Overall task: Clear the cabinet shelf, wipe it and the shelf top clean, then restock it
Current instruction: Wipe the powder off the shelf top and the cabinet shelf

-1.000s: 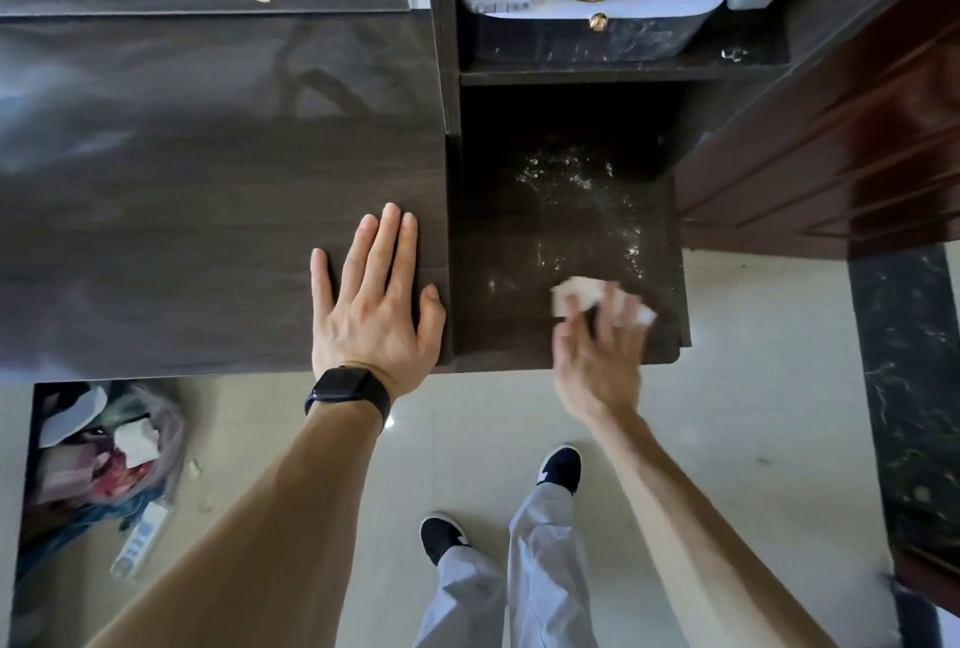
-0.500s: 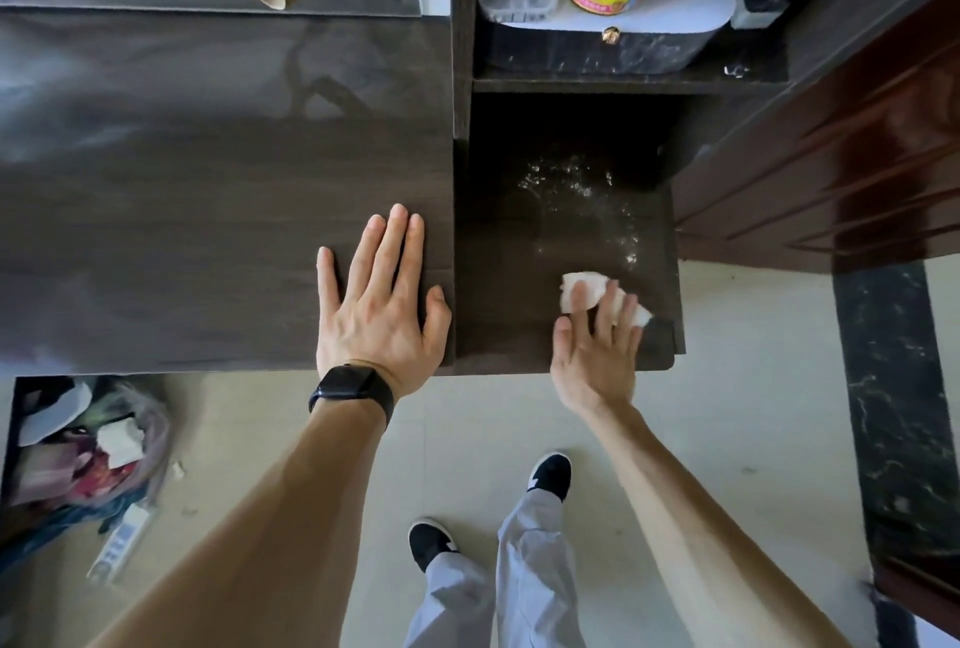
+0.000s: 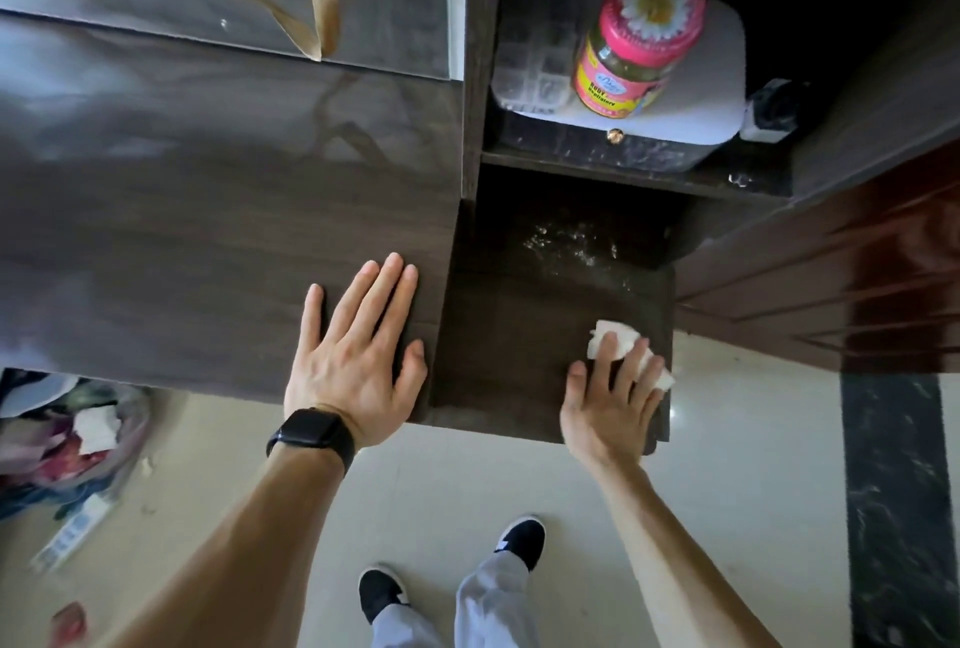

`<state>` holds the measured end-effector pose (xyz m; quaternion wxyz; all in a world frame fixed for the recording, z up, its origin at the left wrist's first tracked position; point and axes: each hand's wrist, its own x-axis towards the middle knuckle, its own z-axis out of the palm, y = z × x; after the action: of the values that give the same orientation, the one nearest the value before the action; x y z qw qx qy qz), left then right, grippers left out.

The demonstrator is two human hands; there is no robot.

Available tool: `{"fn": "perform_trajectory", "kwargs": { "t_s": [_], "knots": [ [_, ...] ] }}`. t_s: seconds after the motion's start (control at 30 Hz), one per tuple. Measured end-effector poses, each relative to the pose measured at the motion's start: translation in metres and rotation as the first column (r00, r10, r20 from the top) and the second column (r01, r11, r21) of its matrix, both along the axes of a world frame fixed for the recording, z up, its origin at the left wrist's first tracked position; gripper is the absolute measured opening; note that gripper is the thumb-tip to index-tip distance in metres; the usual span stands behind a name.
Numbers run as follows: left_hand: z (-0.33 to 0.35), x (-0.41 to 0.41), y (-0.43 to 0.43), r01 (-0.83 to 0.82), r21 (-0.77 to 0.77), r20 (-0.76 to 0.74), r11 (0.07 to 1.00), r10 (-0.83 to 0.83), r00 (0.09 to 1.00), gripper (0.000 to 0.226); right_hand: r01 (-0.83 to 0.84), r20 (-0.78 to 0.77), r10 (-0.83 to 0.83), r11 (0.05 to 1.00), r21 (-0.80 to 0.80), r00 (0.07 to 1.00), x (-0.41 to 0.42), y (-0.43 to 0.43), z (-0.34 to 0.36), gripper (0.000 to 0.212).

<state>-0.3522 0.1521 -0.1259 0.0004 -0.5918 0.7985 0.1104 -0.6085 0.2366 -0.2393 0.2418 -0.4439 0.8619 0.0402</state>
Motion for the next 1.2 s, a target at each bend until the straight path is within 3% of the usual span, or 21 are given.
{"fn": "perform_trajectory", "kwargs": {
  "t_s": [0.07, 0.13, 0.2, 0.33, 0.5, 0.57, 0.73, 0.9, 0.97, 1.07, 1.2],
  "knots": [
    [0.002, -0.001, 0.000, -0.010, 0.011, 0.005, 1.000, 0.010, 1.000, 0.067, -0.242, 0.028, 0.241, 0.970, 0.009, 0.970, 0.031, 0.006, 0.004, 0.069],
    [0.003, -0.004, 0.002, -0.022, 0.022, -0.007, 0.999, 0.023, 1.000, 0.067, -0.471, 0.034, 0.474, 0.879, -0.069, 0.880, 0.052, -0.010, 0.002, 0.065],
    [0.004, -0.005, 0.001, -0.036, 0.022, -0.027, 0.999, 0.037, 0.999, 0.067, -0.552, 0.050, 0.564, 0.821, -0.147, 0.824, 0.049, -0.046, -0.002, 0.060],
    [0.008, -0.019, -0.002, -0.145, 0.047, -0.072, 0.988, 0.148, 0.986, 0.068, -0.387, 0.022, 0.391, 0.916, -0.104, 0.920, -0.010, -0.093, -0.009, 0.060],
    [0.001, -0.048, 0.011, -0.275, 0.011, -0.034, 0.961, 0.276, 0.961, 0.072, -0.055, -0.022, 0.055, 0.998, 0.006, 0.998, -0.059, -0.047, -0.007, 0.072],
    [-0.002, -0.046, 0.007, -0.277, 0.015, -0.020, 0.961, 0.277, 0.961, 0.069, -0.068, -0.038, 0.068, 0.998, 0.007, 0.997, -0.041, -0.034, -0.005, 0.077],
    [0.000, -0.047, 0.007, -0.281, 0.023, -0.027, 0.960, 0.281, 0.959, 0.069, -0.486, 0.026, 0.491, 0.868, -0.097, 0.871, 0.016, -0.074, -0.007, 0.066],
    [-0.002, -0.044, 0.006, -0.289, 0.023, -0.017, 0.957, 0.290, 0.957, 0.071, -0.549, 0.045, 0.555, 0.830, -0.103, 0.831, 0.027, -0.168, -0.011, 0.056],
    [-0.003, -0.045, 0.006, -0.285, 0.020, -0.023, 0.958, 0.285, 0.958, 0.071, -0.495, 0.021, 0.498, 0.864, -0.088, 0.867, 0.015, -0.182, -0.014, 0.055],
    [-0.003, -0.044, 0.006, -0.283, 0.016, -0.031, 0.959, 0.283, 0.959, 0.071, -0.261, 0.005, 0.262, 0.962, -0.075, 0.965, -0.010, -0.176, -0.017, 0.057],
    [-0.004, -0.043, 0.007, -0.278, 0.019, -0.035, 0.960, 0.279, 0.960, 0.071, -0.054, -0.004, 0.054, 0.996, -0.066, 0.999, -0.035, -0.131, -0.013, 0.063]
  ]
}}
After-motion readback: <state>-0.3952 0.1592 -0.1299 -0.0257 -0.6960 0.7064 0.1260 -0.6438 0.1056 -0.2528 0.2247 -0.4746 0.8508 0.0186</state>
